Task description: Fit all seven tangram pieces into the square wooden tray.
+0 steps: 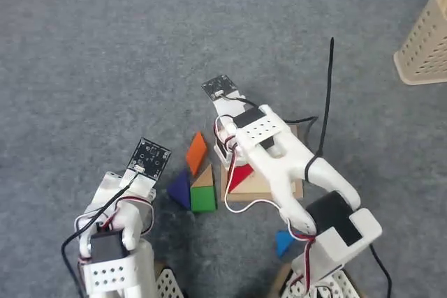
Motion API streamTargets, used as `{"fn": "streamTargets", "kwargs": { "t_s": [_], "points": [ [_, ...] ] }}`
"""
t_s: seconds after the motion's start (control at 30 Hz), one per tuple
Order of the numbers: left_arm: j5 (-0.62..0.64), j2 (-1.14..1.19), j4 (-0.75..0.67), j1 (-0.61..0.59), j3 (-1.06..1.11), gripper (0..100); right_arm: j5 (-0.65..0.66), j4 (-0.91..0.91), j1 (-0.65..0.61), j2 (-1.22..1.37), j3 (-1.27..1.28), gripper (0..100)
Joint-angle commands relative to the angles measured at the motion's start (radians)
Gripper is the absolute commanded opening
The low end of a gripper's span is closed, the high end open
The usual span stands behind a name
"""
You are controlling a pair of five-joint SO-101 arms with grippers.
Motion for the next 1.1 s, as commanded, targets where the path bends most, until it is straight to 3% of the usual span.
{"fn": "streamTargets", "kwargs": {
  "t_s": [0.0,0.27,0.73,1.07],
  "points": [
    [-0.009,-0.023,-0.006,-0.002,-0.005,12,0.014,0.027,0.019,-0.028,-0.057,0.6],
    [-0.009,-0.023,-0.005,-0.002,-0.005,12,0.046,0.045,0.11,-0.094,-0.051,0.6],
    [-0.009,-0.023,-0.005,-0.002,-0.005,12,0.094,0.097,0.002,0.16,-0.219,0.6],
    [-0.009,-0.023,-0.006,-0.002,-0.005,12,0.106,0.294,0.088,-0.236,-0.173,0.6]
  ]
}}
